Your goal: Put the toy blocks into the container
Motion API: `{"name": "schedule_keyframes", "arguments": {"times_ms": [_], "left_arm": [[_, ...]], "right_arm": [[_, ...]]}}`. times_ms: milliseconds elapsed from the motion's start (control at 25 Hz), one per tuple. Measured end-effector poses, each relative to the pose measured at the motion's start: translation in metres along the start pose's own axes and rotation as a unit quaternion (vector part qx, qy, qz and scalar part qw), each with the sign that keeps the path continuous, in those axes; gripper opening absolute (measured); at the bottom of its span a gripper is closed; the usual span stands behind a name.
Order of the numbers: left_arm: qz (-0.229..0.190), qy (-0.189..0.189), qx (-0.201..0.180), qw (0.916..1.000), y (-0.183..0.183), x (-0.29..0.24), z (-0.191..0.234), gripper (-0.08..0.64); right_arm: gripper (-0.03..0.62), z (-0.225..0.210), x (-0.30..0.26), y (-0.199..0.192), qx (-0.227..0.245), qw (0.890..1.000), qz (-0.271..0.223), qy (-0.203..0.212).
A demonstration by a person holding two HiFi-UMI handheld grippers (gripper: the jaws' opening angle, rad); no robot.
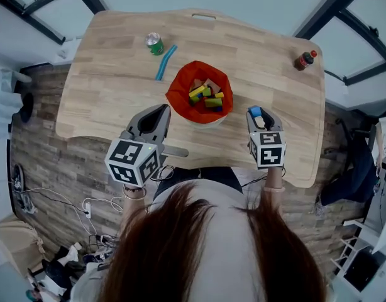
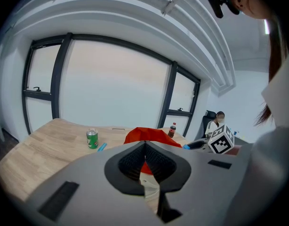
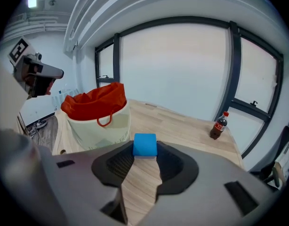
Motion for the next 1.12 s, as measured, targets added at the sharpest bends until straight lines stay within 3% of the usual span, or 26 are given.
{"name": "schedule_keyframes", "arguments": {"times_ms": [240,560,1120], "left_arm": [[-0.003,-0.008,-0.007,0.9999,-0.001,0.005,0.000,0.009],[-0.008,-0.015,-0.016,0.9997,0.000,0.012,-0.001,0.009],[-0.016,0.007,-0.003,0.9998,-0.005,0.027,0.013,0.009]], "right_arm": [[0.161,0.004,0.014,0.012,-0.019,0.999,-0.031,-0.006],[0.161,0.013,0.021,0.012,-0.024,0.999,-0.037,-0.013],[0.161,0.016,0.033,0.040,-0.033,0.997,-0.076,-0.007]]}}
Point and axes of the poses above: the fingertips, and each gripper's own axes: x backward along the fingers, z to its left, y out of its top, the point moved 2 cm from there along x, backward along the fingers, and after that the axes turned 7 degrees about z, right-handed, at the moved point
